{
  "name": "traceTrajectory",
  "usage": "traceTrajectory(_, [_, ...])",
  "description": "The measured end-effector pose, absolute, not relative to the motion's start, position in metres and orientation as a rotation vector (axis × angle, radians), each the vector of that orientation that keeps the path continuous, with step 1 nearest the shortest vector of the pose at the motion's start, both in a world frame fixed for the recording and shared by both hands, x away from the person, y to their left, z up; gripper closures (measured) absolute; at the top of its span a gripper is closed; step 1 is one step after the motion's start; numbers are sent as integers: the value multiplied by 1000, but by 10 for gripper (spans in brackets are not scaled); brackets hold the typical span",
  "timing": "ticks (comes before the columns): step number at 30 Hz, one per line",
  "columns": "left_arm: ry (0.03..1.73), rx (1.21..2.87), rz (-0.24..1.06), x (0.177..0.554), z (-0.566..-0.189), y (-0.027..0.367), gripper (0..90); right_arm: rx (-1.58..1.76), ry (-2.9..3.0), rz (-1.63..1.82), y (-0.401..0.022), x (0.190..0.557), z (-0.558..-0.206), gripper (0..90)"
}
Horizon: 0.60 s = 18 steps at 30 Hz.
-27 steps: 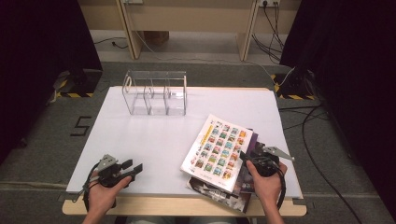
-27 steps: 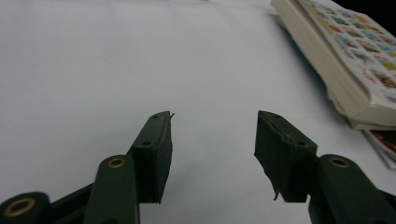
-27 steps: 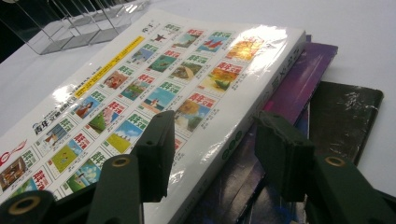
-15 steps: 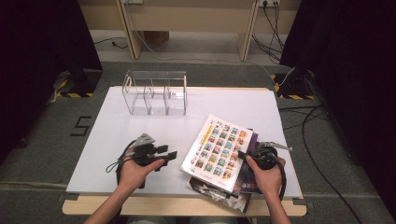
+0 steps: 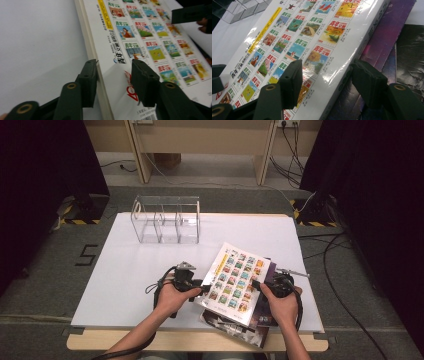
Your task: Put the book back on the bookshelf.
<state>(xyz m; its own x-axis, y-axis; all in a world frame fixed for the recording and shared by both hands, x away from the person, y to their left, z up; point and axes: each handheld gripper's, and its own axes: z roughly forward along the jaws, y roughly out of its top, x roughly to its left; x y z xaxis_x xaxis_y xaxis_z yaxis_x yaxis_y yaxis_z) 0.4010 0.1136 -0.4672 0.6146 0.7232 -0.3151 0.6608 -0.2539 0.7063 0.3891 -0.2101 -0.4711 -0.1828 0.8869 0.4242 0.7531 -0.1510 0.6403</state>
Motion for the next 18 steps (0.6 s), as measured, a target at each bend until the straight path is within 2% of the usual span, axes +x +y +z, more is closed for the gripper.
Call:
traceTrajectory(4, [1127, 1968, 74, 403, -469, 116, 600, 1910, 1907, 1268, -208, 394, -472, 412])
traceTrajectory(11, [1154, 1961, 50, 398, -470, 124, 640, 1945, 1868, 1320, -203, 402, -475, 485])
traceTrajectory(18, [1146, 1985, 33, 399, -467, 128, 662, 1974, 1982, 1312, -205, 409, -470, 491])
